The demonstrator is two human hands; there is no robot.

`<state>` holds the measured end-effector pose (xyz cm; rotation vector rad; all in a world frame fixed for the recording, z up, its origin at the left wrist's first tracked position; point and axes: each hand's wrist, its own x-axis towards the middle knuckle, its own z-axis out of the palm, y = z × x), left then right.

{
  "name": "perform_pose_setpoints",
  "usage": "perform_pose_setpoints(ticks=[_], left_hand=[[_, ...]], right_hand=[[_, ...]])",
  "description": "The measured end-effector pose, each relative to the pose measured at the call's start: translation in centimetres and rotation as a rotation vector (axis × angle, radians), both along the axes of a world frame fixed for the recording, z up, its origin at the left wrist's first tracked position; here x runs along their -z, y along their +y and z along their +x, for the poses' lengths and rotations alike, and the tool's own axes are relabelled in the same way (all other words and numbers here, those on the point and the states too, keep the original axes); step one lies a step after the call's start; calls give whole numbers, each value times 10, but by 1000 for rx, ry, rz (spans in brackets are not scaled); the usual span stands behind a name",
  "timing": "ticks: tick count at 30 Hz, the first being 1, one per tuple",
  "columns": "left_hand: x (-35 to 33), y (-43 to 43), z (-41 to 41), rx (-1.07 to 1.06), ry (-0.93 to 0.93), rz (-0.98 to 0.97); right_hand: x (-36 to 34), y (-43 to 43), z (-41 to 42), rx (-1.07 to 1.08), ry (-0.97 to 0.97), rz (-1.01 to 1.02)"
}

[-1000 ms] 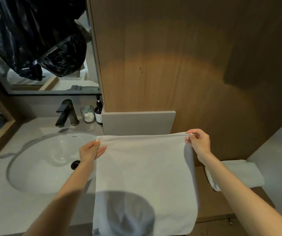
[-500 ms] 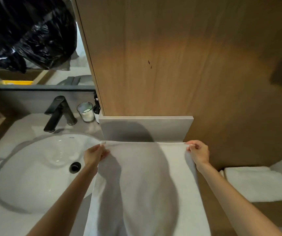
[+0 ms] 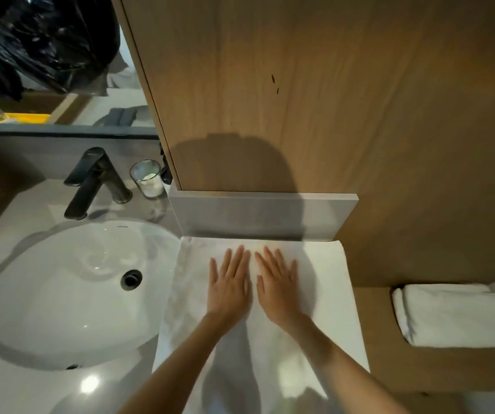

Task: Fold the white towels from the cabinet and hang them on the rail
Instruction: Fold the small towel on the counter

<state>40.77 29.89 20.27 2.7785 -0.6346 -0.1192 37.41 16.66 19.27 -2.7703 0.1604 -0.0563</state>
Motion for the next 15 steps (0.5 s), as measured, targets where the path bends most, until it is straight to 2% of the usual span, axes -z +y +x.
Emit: perform_pose_setpoints(ticks=[5,10,13,15], left_hand=[[2,15,4,-120,-19,70],[-4,42,12,-182,-3,-20],[-1,47,17,-159,28,-36],[-2,50,22,-138,73,-24]], right_hand=[[5,-32,-8,-26,4,-135],[-2,-101,-29,213,176,-121],[-12,-121,-36,270,282,-2],[-18,-124,-35,287,327,-36]])
